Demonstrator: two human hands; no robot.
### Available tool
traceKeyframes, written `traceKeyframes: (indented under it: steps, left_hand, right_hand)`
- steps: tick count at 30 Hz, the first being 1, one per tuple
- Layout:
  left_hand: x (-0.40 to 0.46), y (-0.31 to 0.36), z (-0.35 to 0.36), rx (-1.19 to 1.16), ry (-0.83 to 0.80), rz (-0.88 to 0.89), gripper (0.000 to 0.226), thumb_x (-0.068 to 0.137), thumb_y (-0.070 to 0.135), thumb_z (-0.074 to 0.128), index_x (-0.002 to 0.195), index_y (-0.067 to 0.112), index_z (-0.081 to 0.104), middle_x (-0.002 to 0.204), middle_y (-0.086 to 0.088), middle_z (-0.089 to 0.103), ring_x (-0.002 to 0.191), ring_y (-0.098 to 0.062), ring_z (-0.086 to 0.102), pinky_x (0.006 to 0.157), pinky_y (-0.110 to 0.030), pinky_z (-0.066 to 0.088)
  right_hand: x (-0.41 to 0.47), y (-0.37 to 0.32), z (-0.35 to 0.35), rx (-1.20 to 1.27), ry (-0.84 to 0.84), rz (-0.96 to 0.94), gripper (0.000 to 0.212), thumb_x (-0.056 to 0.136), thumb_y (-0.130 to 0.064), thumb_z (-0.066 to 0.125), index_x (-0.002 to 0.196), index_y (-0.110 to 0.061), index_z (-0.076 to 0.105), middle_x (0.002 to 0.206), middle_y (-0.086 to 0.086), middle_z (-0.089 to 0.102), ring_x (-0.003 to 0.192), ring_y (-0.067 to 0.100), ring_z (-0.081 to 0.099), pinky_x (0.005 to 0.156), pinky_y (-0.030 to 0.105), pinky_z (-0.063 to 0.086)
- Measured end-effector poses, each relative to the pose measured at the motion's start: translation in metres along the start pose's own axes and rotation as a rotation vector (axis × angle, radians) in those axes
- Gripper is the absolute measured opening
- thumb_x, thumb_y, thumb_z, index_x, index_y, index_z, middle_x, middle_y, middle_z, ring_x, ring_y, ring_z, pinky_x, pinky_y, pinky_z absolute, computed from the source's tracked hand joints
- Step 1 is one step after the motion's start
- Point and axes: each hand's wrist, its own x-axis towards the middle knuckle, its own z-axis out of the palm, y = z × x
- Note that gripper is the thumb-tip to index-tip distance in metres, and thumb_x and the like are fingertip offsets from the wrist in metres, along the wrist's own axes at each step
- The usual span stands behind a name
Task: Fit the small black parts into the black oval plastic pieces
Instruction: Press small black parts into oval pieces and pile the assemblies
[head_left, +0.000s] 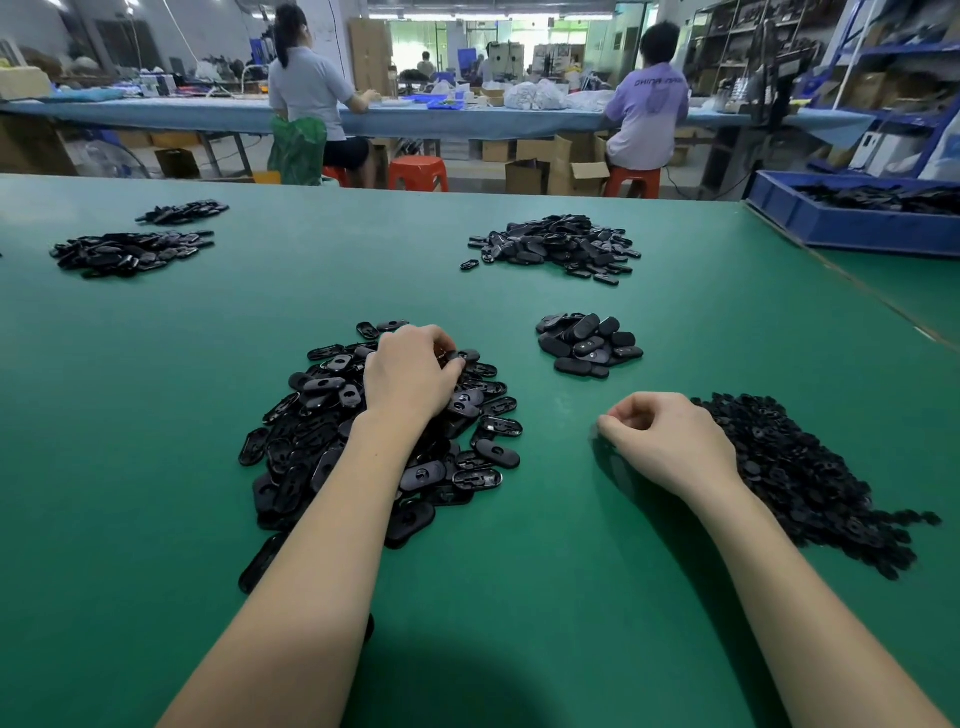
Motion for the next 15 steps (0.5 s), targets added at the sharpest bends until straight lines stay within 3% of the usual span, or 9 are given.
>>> traceKeyframes:
  steps: [6, 9, 12, 15]
  left_hand:
    - [-0.010, 0.029, -0.001, -0.164, -0.046, 0.079, 0.017, 0.090, 0.040, 0.068, 0.104, 0.031, 0.071, 0.102, 0.014, 0.069, 0.103, -0.012, 0.061, 0.079, -0.028, 0.045]
    - [-0.024, 0.059, 0.005, -0.238, -0.110, 0.177, 0.015, 0.089, 0.041, 0.068, 0.101, 0.031, 0.070, 0.097, 0.015, 0.069, 0.101, -0.011, 0.062, 0.086, -0.032, 0.050]
    - [-0.037, 0.081, 0.009, -0.164, -0.074, 0.291, 0.018, 0.090, 0.042, 0.066, 0.104, 0.031, 0.070, 0.101, 0.013, 0.071, 0.106, -0.013, 0.061, 0.093, -0.034, 0.047]
    - [-0.048, 0.091, 0.016, -0.194, -0.078, 0.331, 0.018, 0.090, 0.041, 0.066, 0.104, 0.030, 0.069, 0.102, 0.013, 0.070, 0.106, -0.014, 0.061, 0.095, -0.036, 0.047]
  right_hand:
    - [0.000, -0.001, -0.002, 0.005, -0.012, -0.021, 0.011, 0.084, -0.046, 0.066, 0.079, -0.037, 0.068, 0.078, -0.023, 0.066, 0.077, -0.002, 0.057, 0.059, 0.022, 0.037]
    - [0.001, 0.000, -0.008, 0.101, -0.094, -0.062, 0.009, 0.088, -0.043, 0.066, 0.087, -0.034, 0.068, 0.078, -0.014, 0.072, 0.072, 0.004, 0.061, 0.064, 0.027, 0.043]
    - [-0.001, 0.004, -0.022, 0.364, -0.177, -0.077, 0.006, 0.097, -0.031, 0.062, 0.100, -0.029, 0.068, 0.078, -0.010, 0.077, 0.054, 0.008, 0.056, 0.063, 0.027, 0.046]
    - [0.001, 0.011, -0.038, 0.420, -0.121, -0.055, 0.012, 0.099, -0.022, 0.058, 0.100, -0.027, 0.070, 0.080, -0.011, 0.077, 0.053, 0.010, 0.055, 0.061, 0.023, 0.046]
